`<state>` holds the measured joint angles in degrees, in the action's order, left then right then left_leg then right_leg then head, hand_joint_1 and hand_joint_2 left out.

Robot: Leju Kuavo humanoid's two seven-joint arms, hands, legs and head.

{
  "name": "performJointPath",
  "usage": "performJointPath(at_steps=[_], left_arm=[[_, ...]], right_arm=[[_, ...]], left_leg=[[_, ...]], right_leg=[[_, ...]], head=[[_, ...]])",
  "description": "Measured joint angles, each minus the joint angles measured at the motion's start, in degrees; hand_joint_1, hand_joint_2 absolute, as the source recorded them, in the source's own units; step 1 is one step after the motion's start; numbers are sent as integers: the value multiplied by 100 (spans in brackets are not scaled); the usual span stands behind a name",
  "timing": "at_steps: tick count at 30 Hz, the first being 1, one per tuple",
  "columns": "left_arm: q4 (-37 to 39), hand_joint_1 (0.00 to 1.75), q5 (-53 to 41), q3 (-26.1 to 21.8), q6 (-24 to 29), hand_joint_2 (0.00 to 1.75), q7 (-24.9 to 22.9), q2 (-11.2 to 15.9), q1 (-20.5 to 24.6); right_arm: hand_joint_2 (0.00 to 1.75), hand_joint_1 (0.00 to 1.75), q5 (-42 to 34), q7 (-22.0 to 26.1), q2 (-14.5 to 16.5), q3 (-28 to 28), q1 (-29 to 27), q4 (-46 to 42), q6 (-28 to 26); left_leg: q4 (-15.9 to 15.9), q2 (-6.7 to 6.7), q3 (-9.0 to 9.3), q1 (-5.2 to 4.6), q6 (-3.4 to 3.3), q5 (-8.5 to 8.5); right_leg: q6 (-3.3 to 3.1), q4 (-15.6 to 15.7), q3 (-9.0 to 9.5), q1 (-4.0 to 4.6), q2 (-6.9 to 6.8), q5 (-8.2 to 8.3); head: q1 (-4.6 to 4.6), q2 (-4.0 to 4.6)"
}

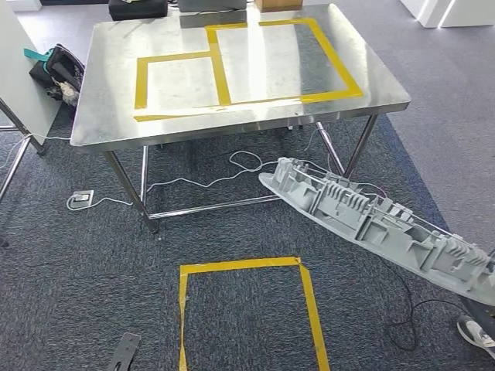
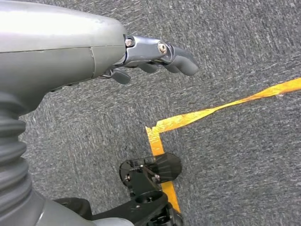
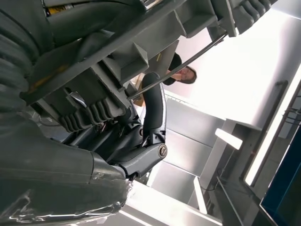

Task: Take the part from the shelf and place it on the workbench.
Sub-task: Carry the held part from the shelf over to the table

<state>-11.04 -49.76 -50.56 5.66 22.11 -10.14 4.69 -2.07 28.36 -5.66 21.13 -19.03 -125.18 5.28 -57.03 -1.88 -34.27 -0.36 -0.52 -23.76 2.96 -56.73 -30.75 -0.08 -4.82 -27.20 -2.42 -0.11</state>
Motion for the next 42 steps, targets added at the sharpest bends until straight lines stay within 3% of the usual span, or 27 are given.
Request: performJointPath(at_steps=[8, 14, 16, 18, 20, 21, 22, 24, 26, 30, 32, 34, 35, 36, 37, 39, 40, 42], left_arm=[[0, 0, -13, 0, 68, 175, -56, -11, 6], [0, 0, -23, 0, 72, 175, -83, -11, -1], [0, 0, -23, 0, 72, 175, -91, -11, 9], [0, 0, -23, 0, 73, 175, -104, -13, 29], [0, 0, -23, 0, 77, 175, -115, -15, 31], [0, 0, -24, 0, 81, 175, -121, -15, 28], [0, 0, -26, 0, 86, 175, -128, -16, 26], [-1, 0, -31, -1, 97, 175, -150, -7, 28], [-2, 0, -36, -1, 108, 175, -168, 1, 31], [-2, 0, -46, -4, 116, 175, -179, 1, 27], [-2, 0, -55, -4, 116, 175, -179, -2, 36], [-2, 0, -64, -3, 113, 175, -185, -9, 34], [-2, 0, -70, -2, 111, 175, -192, -13, 27], [-2, 0, -75, -2, 110, 175, -200, -15, 22], [-2, 0, -81, -2, 110, 175, -206, -15, 19], [-2, 0, -91, -2, 111, 175, -213, -14, 21], [-2, 0, -95, -3, 112, 175, -216, -14, 24], [-2, 0, -104, -3, 110, 175, -232, -16, 29]], right_arm=[[175, 175, 80, -13, -29, -33, 5, 71, 63], [175, 175, 137, -4, -55, -49, 4, 107, 97], [175, 175, 149, 10, -83, -56, 4, 117, 117], [175, 175, 166, 31, -104, -71, -1, 134, 134], [175, 175, 199, 45, -115, -87, -13, 155, 143], [175, 175, 219, 51, -122, -93, -18, 163, 145], [175, 175, 236, 57, -128, -97, -21, 168, 145], [175, 175, 258, 70, -136, -104, -13, 176, 143], [175, 175, 297, 85, -143, -109, -7, 187, 129], [175, 175, 525, 125, -208, -105, -15, 182, 42], [175, 175, 675, 139, -267, -98, -12, 163, -40], [175, 175, 846, 143, -324, -91, -10, 143, -151], [175, 175, 948, 143, -352, -87, -11, 133, -229], [175, 175, 1062, 142, -382, -84, -11, 120, -318], [175, 175, 1180, 140, -414, -80, -12, 103, -417], [175, 175, 1387, 132, -475, -61, -13, 50, -609], [175, 175, 1466, 128, -504, -48, -11, 21, -695], [175, 175, 1602, 121, -550, -32, -8, -36, -856]], left_leg=[[0, 0, -1, -1, 0, 0], [64, 21, 23, -30, -107, -11], [164, 54, 101, 8, -143, 27], [188, 91, 125, 28, -159, 36], [182, 141, 131, 33, -152, 23], [175, 169, 139, 41, -136, 13], [162, 197, 152, 56, -110, -3], [98, 245, 164, 75, -23, -56], [34, 273, 141, 60, 64, -94], [-76, 272, 78, 74, 158, -167], [-587, 260, -169, 79, 201, -428], [-1394, 257, -614, 79, 212, -732], [-1669, 257, -790, 78, 203, -777], [-1755, 257, -879, 76, 186, -710], [-1616, 257, -856, 73, 159, -531], [-895, 253, -567, 53, 85, -53], [-526, 249, -396, 40, 54, 76], [-165, 241, -217, 18, 31, 81]], right_leg=[[0, 0, 1, 0, 0, 0], [82, 21, 74, -39, 2, -4], [107, -288, -61, -50, 200, -203], [122, -1074, -463, -68, 412, -558], [147, -1666, -813, -82, 462, -699], [162, -1643, -837, -96, 463, -597], [180, -1385, -740, -117, 463, -392], [237, -587, -382, -165, 485, -9], [197, -177, -177, -183, 529, 77], [1, -208, -174, -171, 550, 21], [-63, -206, -139, -172, 537, -3], [-105, -206, -110, -158, 526, -36], [-119, -207, -91, -150, 525, -54], [-126, -207, -67, -141, 527, -76], [-128, -207, -33, -134, 530, -103], [-108, -204, 40, -123, 533, -169], [-83, -207, 64, -111, 537, -212], [-17, -188, 67, -96, 539, -277]], head=[[0, 0], [2, 0], [-16, 0], [-40, 0], [-51, 0], [-51, 0], [-51, 0], [-69, 0], [-78, 0], [-42, 0], [-17, 0], [-3, 0], [-2, 0], [-2, 0], [-2, 0], [-3, 0], [-4, 0], [-5, 0]])
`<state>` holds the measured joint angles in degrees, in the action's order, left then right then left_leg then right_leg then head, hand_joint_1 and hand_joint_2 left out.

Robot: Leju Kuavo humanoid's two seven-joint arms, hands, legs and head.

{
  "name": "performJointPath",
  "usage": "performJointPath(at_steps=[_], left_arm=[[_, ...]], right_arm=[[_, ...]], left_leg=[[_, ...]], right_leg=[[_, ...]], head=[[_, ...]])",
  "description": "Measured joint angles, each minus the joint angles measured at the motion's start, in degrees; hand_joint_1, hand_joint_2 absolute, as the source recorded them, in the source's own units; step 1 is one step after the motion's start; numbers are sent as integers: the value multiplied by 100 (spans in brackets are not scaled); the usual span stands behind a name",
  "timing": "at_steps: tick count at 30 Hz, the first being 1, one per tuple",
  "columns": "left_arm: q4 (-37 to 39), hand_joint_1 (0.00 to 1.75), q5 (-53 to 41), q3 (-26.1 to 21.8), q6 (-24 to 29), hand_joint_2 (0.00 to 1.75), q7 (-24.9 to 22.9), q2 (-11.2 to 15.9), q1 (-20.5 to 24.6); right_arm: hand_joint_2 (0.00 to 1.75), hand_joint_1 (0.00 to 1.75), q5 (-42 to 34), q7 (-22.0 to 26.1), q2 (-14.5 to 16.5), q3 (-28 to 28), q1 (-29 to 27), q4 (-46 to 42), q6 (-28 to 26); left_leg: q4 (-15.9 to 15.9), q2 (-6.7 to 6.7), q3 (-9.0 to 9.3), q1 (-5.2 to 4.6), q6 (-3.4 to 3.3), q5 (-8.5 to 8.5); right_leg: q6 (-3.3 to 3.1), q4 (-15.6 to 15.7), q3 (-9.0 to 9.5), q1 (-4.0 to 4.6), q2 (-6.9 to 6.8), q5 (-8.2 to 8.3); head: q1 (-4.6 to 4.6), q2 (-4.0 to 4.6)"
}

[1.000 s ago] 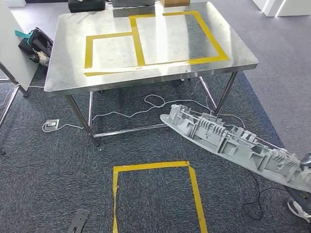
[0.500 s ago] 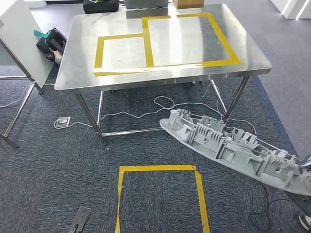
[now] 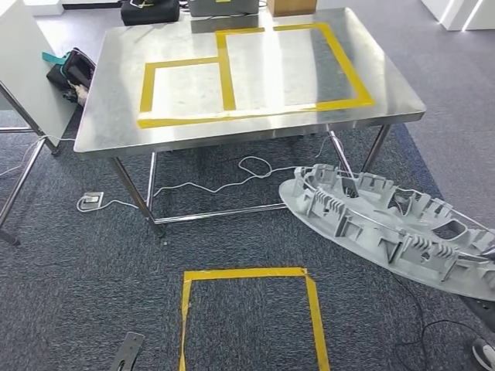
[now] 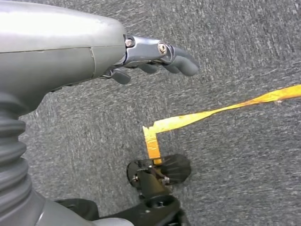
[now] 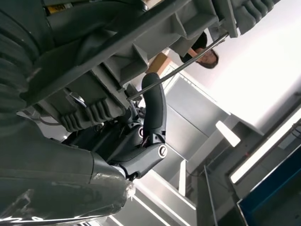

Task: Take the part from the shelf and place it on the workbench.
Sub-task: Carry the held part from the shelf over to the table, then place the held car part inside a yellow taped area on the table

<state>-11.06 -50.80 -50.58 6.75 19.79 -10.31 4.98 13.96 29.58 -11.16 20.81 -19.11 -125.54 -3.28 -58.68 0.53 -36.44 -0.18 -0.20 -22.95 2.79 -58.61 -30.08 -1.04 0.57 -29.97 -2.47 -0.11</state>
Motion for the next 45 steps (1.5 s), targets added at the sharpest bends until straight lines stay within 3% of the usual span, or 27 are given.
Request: performJointPath(at_steps=[3, 4, 5, 7, 8, 9, 10, 12, 13, 14, 19, 21, 23, 24, 25, 26, 28, 29, 30, 33, 35, 38, 39, 40, 41, 43, 45], left_arm=[[0, 0, -15, 1, -2, 175, -48, -6, -8], [0, 0, -17, 1, -1, 175, -59, -7, -8], [0, 0, -20, 1, -1, 175, -65, -9, -6], [0, 0, -26, 1, -8, 175, -76, -15, -5], [0, 0, -29, 1, -13, 175, -84, -20, -11], [0, 0, -32, 1, -17, 175, -94, -25, -19], [0, 0, -35, 1, -20, 175, -103, -27, -24], [0, 0, -50, 1, -29, 175, -120, -37, -26], [0, 0, -58, 2, -34, 175, -126, -40, -20], [0, 0, -64, 2, -38, 175, -132, -43, -12], [-4, 0, -49, 1, -39, 175, -141, -44, 13], [-6, 0, -31, 1, -40, 175, -141, -45, 24], [-4, 0, -22, 1, -40, 175, -141, -48, 17], [-4, 0, -21, 0, -36, 175, -141, -48, 5], [-4, 0, -21, -1, -27, 175, -132, -48, -5], [-4, 0, -21, -1, -19, 175, -113, -48, -11], [-4, 0, -24, -2, -13, 175, -64, -46, -8], [-4, 0, -28, -2, -14, 175, -50, -45, -2], [-4, 0, -32, -2, -13, 175, -55, -45, 3], [-5, 0, -46, -3, 1, 175, -91, -43, 3], [-6, 0, -60, -4, 5, 175, -101, -36, -1], [-6, 0, -73, -4, -7, 175, -108, -38, -7], [-6, 0, -74, -4, -19, 175, -108, -39, -16], [-6, 0, -75, -4, -30, 175, -105, -40, -25], [-6, 0, -76, -4, -39, 175, -104, -42, -31], [-6, 0, -78, -4, -42, 175, -100, -46, -36], [-5, 0, -79, -4, -42, 175, -101, -49, -26]], right_arm=[[175, 175, 320, -44, -80, 0, 1, -66, -253], [175, 175, 478, -78, -118, -1, 0, -82, -368], [175, 175, 640, -118, -162, -3, -2, -95, -496], [175, 175, 899, -191, -246, -6, -5, -103, -730], [175, 175, 984, -220, -282, -7, -7, -104, -809], [175, 175, 1055, -245, -315, -7, -7, -104, -866], [175, 175, 1123, -271, -354, -8, -6, -104, -912], [175, 175, 1269, -329, -449, -9, -1, -104, -995], [175, 175, 1349, -365, -500, -11, 3, -102, -1042], [175, 175, 1430, -400, -549, -13, 9, -100, -1097], [175, 175, 1937, -580, -782, -1, 17, -102, -1398], [175, 175, 2122, -635, -867, 12, 18, -103, -1524], [175, 175, 2205, -675, -932, 20, 20, -104, -1628], [175, 175, 2231, -697, -957, 21, 19, -104, -1664], [175, 175, 2256, -720, -980, 22, 15, -104, -1693], [175, 175, 2281, -747, -1007, 25, 10, -104, -1717], [175, 175, 2338, -795, -1072, 42, 1, -106, -1773], [175, 175, 2370, -815, -1108, 60, 0, -108, -1806], [175, 175, 2403, -832, -1144, 85, 3, -111, -1841], [175, 175, 2506, -897, -1251, 149, 27, -114, -1899], [175, 175, 2587, -938, -1338, 177, 59, -114, -1903], [175, 175, 2686, -1013, -1469, 201, 105, -114, -1891], [175, 175, 2710, -1047, -1514, 210, 111, -114, -1885], [175, 175, 2730, -1081, -1563, 219, 112, -113, -1878], [175, 175, 2745, -1111, -1611, 227, 113, -113, -1868], [175, 175, 2759, -1164, -1702, 233, 119, -112, -1848], [175, 175, 2779, -1201, -1768, 234, 142, -105, -1839]], left_leg=[[76, 11, 69, 12, -46, -87], [96, 15, 100, 22, -78, -103], [111, 17, 133, 29, -109, -122], [110, 18, 185, 12, -158, -184], [109, 19, 221, 4, -167, -220], [109, 20, 271, -1, -171, -261], [108, 24, 339, -3, -168, -309], [108, 32, 499, -1, -148, -422], [101, 41, 558, -10, -125, -476], [94, 47, 588, -21, -99, -515], [16, 46, 591, -33, 15, -647], [-511, 31, 315, -17, 81, -870], [-1324, 23, -211, 6, 123, -1113], [-1578, 23, -415, 14, 130, -1118], [-1623, 22, -515, 19, 129, -996], [-1440, 22, -499, 21, 118, -761], [-725, 17, -254, 12, 76, -241], [-385, 13, -117, 3, 49, -129], [-175, 9, -27, -7, 25, -107], [-6, 10, 73, -10, -68, -212], [29, 21, 166, 5, -142, -252], [40, 28, 277, -13, -209, -346], [39, 29, 322, -24, -217, -385], [39, 31, 380, -33, -221, -429], [39, 35, 455, -39, -221, -480], [43, 43, 610, -41, -205, -589], [37, 48, 691, -51, -156, -676]], right_leg=[[94, 30, 49, -10, -12, -64], [116, -91, 4, -11, -16, -135], [132, -350, -124, -11, -18, -261], [141, -1153, -603, -3, -17, -577], [144, -1498, -841, 0, -17, -658], [145, -1662, -996, 3, -16, -609], [147, -1578, -1030, 3, -17, -418], [151, -874, -823, -5, -20, 176], [150, -502, -663, -4, -18, 378], [135, -253, -552, -4, -15, 476], [-25, -87, -421, -9, 1, 377], [-89, -70, -353, -23, -15, 330], [-117, -68, -307, -25, -23, 275], [-118, -68, -277, -26, -19, 245], [-111, -68, -232, -27, -14, 209], [-99, -67, -174, -30, -9, 166], [-46, -63, -59, -29, -3, 66], [-9, -62, -22, -23, 1, 21], [32, -44, -11, -19, 4, -7], [150, 2, 51, -21, -4, -13], [182, -222, -21, -20, -20, -135], [171, -1257, -636, 2, -22, -539], [168, -1520, -837, 6, -22, -591], [166, -1600, -955, 10, -22, -525], [163, -1459, -969, 12, -23, -329], [148, -783, -773, 18, -21, 216], [105, -271, -617, 35, -33, 406]], head=[[-6, -1], [-17, -1], [-25, -1], [-39, 0], [-37, 0], [-38, 0], [-38, 0], [-41, 0], [-43, 0], [-42, -1], [8, -1], [35, -1], [48, 0], [51, 0], [50, 0], [50, 0], [49, 0], [54, 0], [53, 0], [60, 0], [52, 0], [24, 0], [20, 0], [19, 0], [18, 0], [16, 0], [19, -1]])
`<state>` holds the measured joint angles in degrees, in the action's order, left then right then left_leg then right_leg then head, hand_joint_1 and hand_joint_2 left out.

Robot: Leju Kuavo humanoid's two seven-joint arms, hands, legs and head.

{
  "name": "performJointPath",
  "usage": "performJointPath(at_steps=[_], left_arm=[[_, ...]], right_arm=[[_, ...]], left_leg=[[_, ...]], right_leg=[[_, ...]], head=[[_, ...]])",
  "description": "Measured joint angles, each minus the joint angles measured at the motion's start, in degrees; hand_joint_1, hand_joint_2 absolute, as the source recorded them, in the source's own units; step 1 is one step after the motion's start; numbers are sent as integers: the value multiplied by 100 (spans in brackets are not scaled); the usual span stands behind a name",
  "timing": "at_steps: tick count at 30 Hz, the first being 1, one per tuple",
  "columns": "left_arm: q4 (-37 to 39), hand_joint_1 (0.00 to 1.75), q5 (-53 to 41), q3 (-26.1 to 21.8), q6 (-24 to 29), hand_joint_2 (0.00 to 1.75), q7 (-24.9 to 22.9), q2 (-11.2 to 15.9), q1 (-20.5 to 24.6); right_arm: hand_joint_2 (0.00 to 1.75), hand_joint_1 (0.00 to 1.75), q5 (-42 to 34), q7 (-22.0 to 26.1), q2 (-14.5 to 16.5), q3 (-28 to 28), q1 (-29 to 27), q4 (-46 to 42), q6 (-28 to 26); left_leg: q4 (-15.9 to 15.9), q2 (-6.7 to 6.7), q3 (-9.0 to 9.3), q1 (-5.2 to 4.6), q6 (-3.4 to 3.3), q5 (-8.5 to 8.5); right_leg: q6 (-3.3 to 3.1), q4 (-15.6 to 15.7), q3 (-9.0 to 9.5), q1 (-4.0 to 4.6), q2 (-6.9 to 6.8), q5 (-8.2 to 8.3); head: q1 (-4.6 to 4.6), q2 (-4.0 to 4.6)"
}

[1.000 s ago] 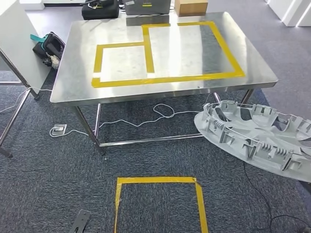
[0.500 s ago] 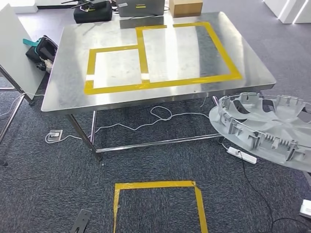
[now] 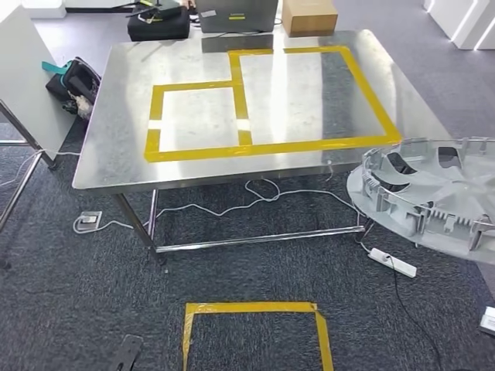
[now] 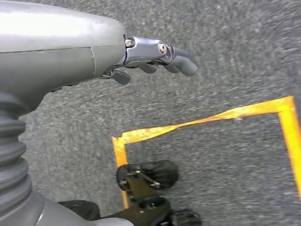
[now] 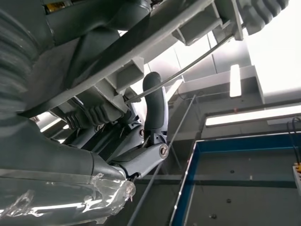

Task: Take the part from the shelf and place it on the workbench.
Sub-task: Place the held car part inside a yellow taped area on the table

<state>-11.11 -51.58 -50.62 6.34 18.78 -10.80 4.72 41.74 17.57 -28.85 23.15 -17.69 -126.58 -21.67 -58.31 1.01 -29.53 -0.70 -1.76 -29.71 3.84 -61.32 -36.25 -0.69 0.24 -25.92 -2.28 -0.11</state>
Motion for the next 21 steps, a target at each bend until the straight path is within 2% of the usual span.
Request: performJointPath(at_steps=[2, 4, 5, 6, 9, 10, 11, 12, 13, 14, 15, 16, 19, 20, 21], left_arm=[[1, 0, 0, 0, 0, 175, -1, 0, 8], [-1, 0, -1, 0, 1, 175, -1, 2, 12], [-1, 0, -1, 0, 1, 175, -1, 2, 19], [-2, 0, -1, 0, 1, 175, -1, 3, 27], [-2, 0, 0, 0, 0, 175, -2, 2, 27], [-2, 0, 0, 0, 0, 175, -2, 3, 19], [-2, 0, 0, 0, 0, 175, -3, 3, 12], [-2, 0, 0, 0, 0, 175, -3, 5, 9], [-2, 0, 0, 0, 0, 175, -4, 8, 6], [-1, 0, 0, 0, 0, 175, -6, 11, 2], [-1, 0, -1, 0, 0, 175, -10, 14, 0], [0, 0, -3, 0, 0, 175, -18, 14, -7], [-1, 0, -9, 0, 0, 175, -37, 10, -15], [-1, 0, -10, -1, 0, 175, -38, 11, -8], [-2, 0, -10, -1, 0, 175, -38, 12, 2]], right_arm=[[175, 175, 24, -24, -43, 0, 19, 9, 3], [175, 175, 49, -50, -80, -1, 15, 15, 1], [175, 175, 61, -65, -95, -1, 15, 19, -2], [175, 175, 74, -77, -111, -1, 14, 22, -5], [175, 175, 86, -90, -133, -5, 20, 30, -13], [175, 175, 87, -91, -134, -9, 19, 33, -14], [175, 175, 87, -93, -134, -11, 17, 38, -14], [175, 175, 88, -96, -134, -14, 15, 43, -15], [175, 175, 90, -97, -134, -15, 14, 48, -18], [175, 175, 91, -98, -134, -16, 16, 52, -26], [175, 175, 92, -98, -134, -19, 15, 56, -41], [175, 175, 95, -97, -138, -21, 11, 60, -55], [175, 175, 102, -96, -154, -22, -17, 68, -80], [175, 175, 103, -96, -157, -22, -19, 71, -84], [175, 175, 105, -94, -160, -21, -16, 73, -87]], left_leg=[[-17, -1, 34, -14, 62, -54], [-63, -9, 57, -17, 120, -98], [-187, -13, 0, -15, 151, -139], [-431, -18, -136, -8, 189, -214], [-1482, -25, -884, 28, 272, -558], [-1635, -26, -1072, 36, 282, -557], [-1587, -26, -1161, 40, 282, -432], [-1346, -27, -1151, 41, 273, -187], [-987, -31, -1083, 39, 254, 142], [-631, -37, -1011, 32, 229, 380], [-364, -42, -950, 26, 200, 520], [-207, -47, -911, 20, 168, 586], [-129, -43, -796, 32, 70, 552], [-113, -39, -741, 40, 36, 535], [-100, -32, -688, 49, 5, 514]], right_leg=[[-66, 101, 29, 15, -4, -56], [-125, 109, 103, -5, 7, -39], [-154, 125, 151, -19, 5, -54], [-181, 141, 199, -33, 4, -72], [-224, 160, 304, -51, 5, -173], [-222, 161, 354, -56, 9, -219], [-215, 163, 417, -61, 12, -268], [-201, 167, 489, -68, 15, -323], [-178, 174, 555, -74, 16, -381], [-147, 168, 620, -73, 20, -440], [-111, 172, 666, -70, 25, -496], [-75, 176, 708, -64, 30, -537], [20, 201, 833, -57, 26, -604], [39, 114, 809, -57, 18, -640], [53, -82, 706, -56, 12, -708]], head=[[4, -1], [9, -1], [20, -2], [26, -1], [38, 0], [40, 0], [39, 1], [38, 1], [39, 1], [40, 1], [44, 1], [49, 1], [57, 1], [49, 1], [35, 1]])
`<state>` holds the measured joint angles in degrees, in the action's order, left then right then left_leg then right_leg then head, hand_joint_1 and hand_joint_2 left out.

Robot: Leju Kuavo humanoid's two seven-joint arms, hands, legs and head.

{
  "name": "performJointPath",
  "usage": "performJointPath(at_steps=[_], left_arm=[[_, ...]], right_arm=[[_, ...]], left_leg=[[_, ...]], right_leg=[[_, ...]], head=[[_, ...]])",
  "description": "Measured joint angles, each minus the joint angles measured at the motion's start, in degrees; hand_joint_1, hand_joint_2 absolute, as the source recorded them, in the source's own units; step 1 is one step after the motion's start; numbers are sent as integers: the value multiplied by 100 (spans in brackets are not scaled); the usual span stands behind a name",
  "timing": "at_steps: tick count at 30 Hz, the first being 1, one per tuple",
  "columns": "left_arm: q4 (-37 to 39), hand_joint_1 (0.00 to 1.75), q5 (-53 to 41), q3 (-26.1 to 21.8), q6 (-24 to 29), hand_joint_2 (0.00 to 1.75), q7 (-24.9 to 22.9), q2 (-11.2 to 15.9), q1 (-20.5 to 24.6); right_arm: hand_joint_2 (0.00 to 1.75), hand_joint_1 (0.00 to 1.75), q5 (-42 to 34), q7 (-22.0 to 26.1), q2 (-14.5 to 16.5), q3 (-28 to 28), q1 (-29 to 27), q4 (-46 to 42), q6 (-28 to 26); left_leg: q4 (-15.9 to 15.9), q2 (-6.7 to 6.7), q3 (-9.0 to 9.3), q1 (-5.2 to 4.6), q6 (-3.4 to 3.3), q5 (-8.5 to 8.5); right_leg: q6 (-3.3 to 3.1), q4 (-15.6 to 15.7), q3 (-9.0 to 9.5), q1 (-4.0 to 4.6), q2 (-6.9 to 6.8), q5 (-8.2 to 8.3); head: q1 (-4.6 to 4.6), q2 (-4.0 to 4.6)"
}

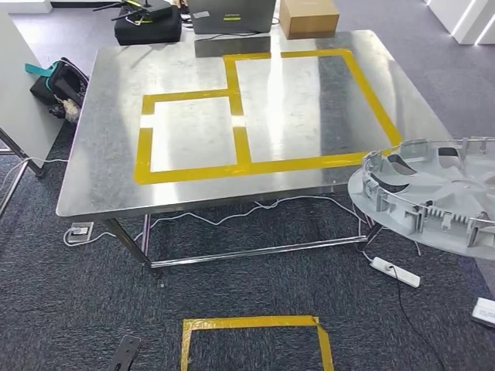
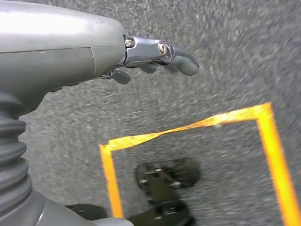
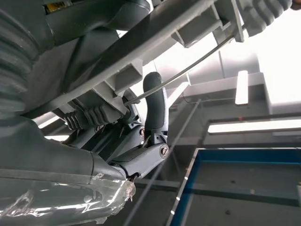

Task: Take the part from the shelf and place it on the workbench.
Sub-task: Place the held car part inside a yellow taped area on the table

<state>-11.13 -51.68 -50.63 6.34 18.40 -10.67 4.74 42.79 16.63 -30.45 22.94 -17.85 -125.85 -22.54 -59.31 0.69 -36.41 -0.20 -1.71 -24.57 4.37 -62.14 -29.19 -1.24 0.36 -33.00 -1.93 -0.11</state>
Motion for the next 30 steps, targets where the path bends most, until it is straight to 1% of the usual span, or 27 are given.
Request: performJointPath(at_steps=[1, 3, 4, 5, 6, 7, 8, 9, 10, 12, 13, 14, 15, 16, 17, 18, 19, 20, 21, 23, 24, 25, 26, 27, 28, 29, 30], left_arm=[[0, 0, 1, -1, -1, 175, 0, 1, 9], [0, 0, 1, -1, -7, 175, 0, -1, 14], [0, 0, 1, -1, -10, 175, 0, -2, 10], [0, 0, 1, -2, -13, 175, 1, -2, 6], [0, 0, 1, -2, -13, 175, 1, -2, 3], [0, 0, 1, -2, -13, 175, 2, -2, 3], [0, 0, 1, -2, -13, 175, 2, 1, 5], [0, 0, 1, -2, -13, 175, 3, 3, 11], [0, 0, 1, -2, -13, 175, 4, 7, 16], [0, 0, 1, -3, -10, 175, 9, 11, 24], [0, 0, 1, -3, -9, 175, 11, 15, 24], [0, 0, 0, -3, -7, 175, 14, 18, 27], [0, 0, -2, -3, -5, 175, 16, 21, 34], [0, 0, -4, -3, -3, 175, 17, 23, 38], [0, 0, -5, -3, -2, 175, 17, 22, 41], [0, 0, -7, -3, -2, 175, 17, 22, 39], [0, 0, -8, -3, -2, 175, 17, 22, 33], [0, 0, -8, -3, -2, 175, 17, 22, 27], [0, 0, -8, -3, -2, 175, 17, 23, 22], [0, 0, -8, -3, -2, 175, 17, 30, 21], [0, 0, -8, -3, -2, 175, 17, 36, 25], [0, 0, -8, -2, 0, 175, 17, 40, 29], [0, 0, -7, -2, 4, 175, 17, 43, 29], [0, 0, -2, -2, 11, 175, 17, 44, 26], [0, 0, 15, -3, 18, 175, 21, 44, 20], [0, 0, 46, -7, 28, 175, 31, 50, 16], [0, 0, 81, -13, 37, 175, 44, 59, 19]], right_arm=[[175, 175, 3, 3, -1, -3, 1, 2, -3], [175, 175, 12, 10, -2, -12, 2, 5, -6], [175, 175, 18, 10, -2, -25, -1, 8, -6], [175, 175, 25, 8, -2, -38, -7, 10, -6], [175, 175, 32, 7, -2, -50, -11, 12, -6], [175, 175, 36, 5, -2, -60, -14, 13, -6], [175, 175, 39, 5, -1, -69, -13, 16, -8], [175, 175, 42, 3, -2, -80, -5, 19, -14], [175, 175, 46, 1, -3, -90, -2, 23, -23], [175, 175, 57, -3, -7, -109, 0, 29, -38], [175, 175, 62, -8, -9, -114, -11, 30, -41], [175, 175, 64, -13, -10, -118, -17, 31, -42], [175, 175, 65, -16, -10, -121, -21, 32, -43], [175, 175, 66, -18, -11, -122, -23, 32, -44], [175, 175, 66, -16, -11, -125, -21, 33, -46], [175, 175, 66, -12, -11, -128, -19, 33, -48], [175, 175, 67, -10, -11, -132, -19, 33, -49], [175, 175, 67, -11, -11, -136, -22, 34, -49], [175, 175, 68, -11, -11, -138, -25, 34, -49], [175, 175, 68, -13, -12, -138, -26, 36, -49], [175, 175, 68, -12, -13, -138, -25, 35, -50], [175, 175, 68, -11, -14, -137, -23, 36, -51], [175, 175, 66, -10, -14, -137, -25, 36, -52], [175, 175, 60, -8, -14, -138, -30, 37, -52], [175, 175, 52, -6, -15, -141, -32, 38, -53], [175, 175, 45, -4, -15, -145, -33, 40, -53], [175, 175, 39, 1, -15, -149, -27, 43, -53]], left_leg=[[11, 3, 41, 1, -25, -31], [11, 8, 107, -9, -55, -109], [11, 11, 159, -13, -59, -156], [11, 17, 224, -15, -58, -207], [11, 23, 304, -14, -51, -262], [11, 29, 391, -12, -38, -320], [11, 33, 460, -15, -16, -374], [6, 36, 499, -21, 9, -414], [2, 37, 511, -29, 36, -443], [-7, 38, 507, -39, 82, -465], [-28, 36, 505, -40, 104, -472], [-106, 32, 478, -40, 129, -482], [-279, 24, 386, -38, 160, -523], [-556, 16, 224, -31, 193, -606], [-910, 9, -1, -23, 222, -729], [-1254, 5, -245, -16, 239, -854], [-1488, 4, -445, -12, 243, -912], [-1553, 4, -562, -13, 236, -859], [-1407, 4, -565, -16, 217, -680], [-723, 0, -344, -33, 154, -157], [-380, -4, -222, -46, 124, -38], [-153, -6, -133, -57, 99, 16], [-41, -6, -91, -65, 81, -6], [9, -4, -62, -65, 64, -47], [25, 0, -22, -53, 43, -22], [46, 3, 23, -42, 15, -22], [57, 5, 71, -31, -13, -35]], right_leg=[[7, -324, -194, 2, -4, -107], [17, -1035, -684, 9, -2, -368], [22, -1219, -873, 11, -2, -412], [24, -1205, -969, 11, -3, -329], [25, -990, -968, 7, -4, -109], [28, -633, -895, 2, -5, 202], [32, -313, -824, 2, -4, 446], [14, -64, -758, 7, -9, 582], [-17, 68, -729, 15, -7, 664], [-99, 105, -712, 24, -3, 652], [-126, 117, -692, 15, 4, 681], [-151, 136, -655, 3, 4, 666], [-175, 156, -609, -10, 2, 651], [-201, 173, -568, -16, -3, 630], [-224, 180, -538, -18, -6, 603], [-238, 182, -514, -19, -7, 576], [-246, 182, -486, -18, -4, 546], [-249, 182, -449, -16, 0, 512], [-246, 183, -401, -15, 4, 477], [-224, 189, -295, -13, 9, 402], [-199, 191, -256, -9, 13, 367], [-166, 206, -236, -5, 15, 337], [-123, 208, -215, -1, 17, 328], [-79, 222, -188, 4, 18, 326], [-41, 232, -174, 2, 14, 311], [-12, 183, -166, 1, 9, 278], [5, 72, -213, 1, 5, 200]], head=[[-10, 0], [-24, 0], [-24, 0], [-26, 0], [-27, 0], [-27, 0], [-27, 0], [-30, 1], [-30, 1], [-27, 1], [-23, 0], [-17, 0], [-11, 0], [-6, 0], [0, 0], [2, 0], [2, 0], [2, 0], [2, 0], [1, 0], [3, 0], [3, 0], [7, 0], [8, 0], [8, -1], [-1, -1], [-17, -1]])
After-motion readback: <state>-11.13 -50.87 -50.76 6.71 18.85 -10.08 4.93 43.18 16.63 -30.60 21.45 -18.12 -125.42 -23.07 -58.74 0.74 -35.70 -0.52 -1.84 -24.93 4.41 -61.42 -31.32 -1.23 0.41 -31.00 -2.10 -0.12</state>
